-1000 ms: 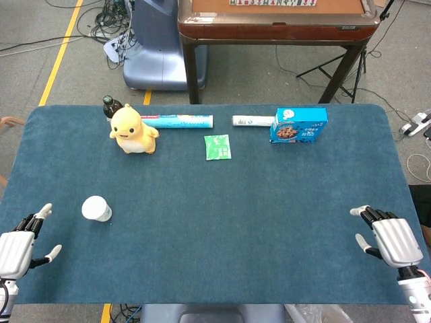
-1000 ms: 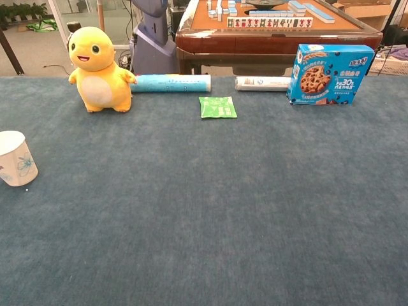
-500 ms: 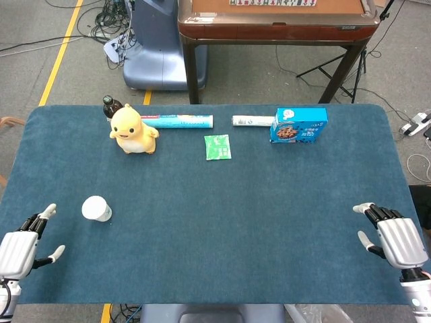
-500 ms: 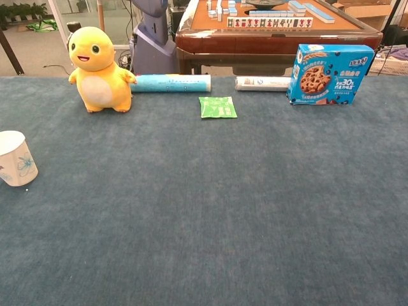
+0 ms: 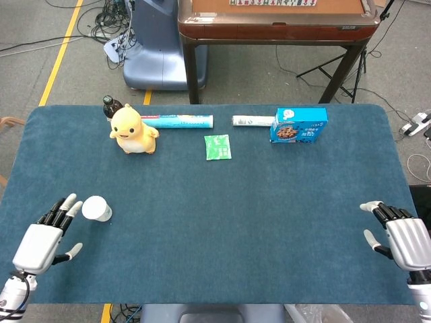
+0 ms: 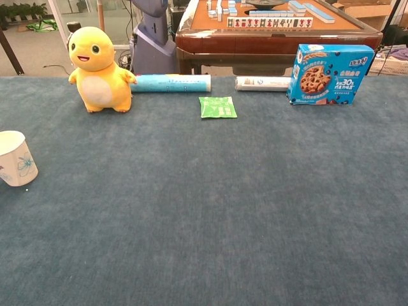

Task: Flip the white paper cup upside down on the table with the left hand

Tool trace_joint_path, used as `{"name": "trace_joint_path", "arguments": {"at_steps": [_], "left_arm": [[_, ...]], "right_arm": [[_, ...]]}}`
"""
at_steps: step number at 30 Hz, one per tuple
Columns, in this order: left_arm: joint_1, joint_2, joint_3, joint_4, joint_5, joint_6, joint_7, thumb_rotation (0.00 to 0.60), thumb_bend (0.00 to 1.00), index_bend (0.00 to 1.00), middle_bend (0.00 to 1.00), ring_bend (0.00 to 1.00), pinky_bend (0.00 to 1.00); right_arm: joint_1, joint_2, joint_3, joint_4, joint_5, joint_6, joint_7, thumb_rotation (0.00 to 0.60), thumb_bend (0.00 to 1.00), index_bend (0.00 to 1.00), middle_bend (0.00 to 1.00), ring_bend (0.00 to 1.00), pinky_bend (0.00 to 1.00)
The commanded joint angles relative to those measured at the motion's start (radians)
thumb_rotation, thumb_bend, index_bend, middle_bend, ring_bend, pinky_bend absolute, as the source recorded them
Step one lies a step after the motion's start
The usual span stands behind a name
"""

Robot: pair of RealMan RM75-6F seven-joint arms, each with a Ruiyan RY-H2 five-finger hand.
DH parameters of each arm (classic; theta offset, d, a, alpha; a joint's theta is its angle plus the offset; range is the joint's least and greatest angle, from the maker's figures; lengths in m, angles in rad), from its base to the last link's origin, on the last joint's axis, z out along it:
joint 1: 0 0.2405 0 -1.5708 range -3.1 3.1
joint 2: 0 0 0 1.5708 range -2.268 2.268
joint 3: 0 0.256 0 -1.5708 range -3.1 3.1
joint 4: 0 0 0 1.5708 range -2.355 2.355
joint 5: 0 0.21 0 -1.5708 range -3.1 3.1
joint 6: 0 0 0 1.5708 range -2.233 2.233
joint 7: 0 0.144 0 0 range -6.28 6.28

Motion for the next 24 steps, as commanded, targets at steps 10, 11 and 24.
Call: {"name": "trace_joint_path", "arguments": {"at_steps": [10, 11, 24], "left_arm": [[-0.077, -0.041, -0.004, -0.022, 0.054, -0.087, 0.234, 0.6, 0.19, 0.12, 0.0, 0.0, 0.1], [-0.081, -0.047, -0.005, -0.015, 0.057, -0.09, 0.248, 0.6, 0.19, 0.12, 0.0, 0.0, 0.1], [-0.137, -0.104, -0.01, 0.054, 0.074, -0.151, 0.397, 0.6, 0.19, 0.16, 0.0, 0.0, 0.1]], "right_arm": [[-0.01, 0.016, 0.01, -0.007, 0.01, 0.019, 0.024, 0.6, 0.32, 0.32, 0.32, 0.37, 0.46], [-0.011, 0.016, 0.01, -0.007, 0.01, 0.018, 0.025, 0.6, 0.32, 0.32, 0.32, 0.37, 0.46], [-0.012, 0.019, 0.01, -0.016, 0.01, 0.013, 0.051, 0.6, 0.31, 0.32, 0.32, 0.37, 0.46]]}}
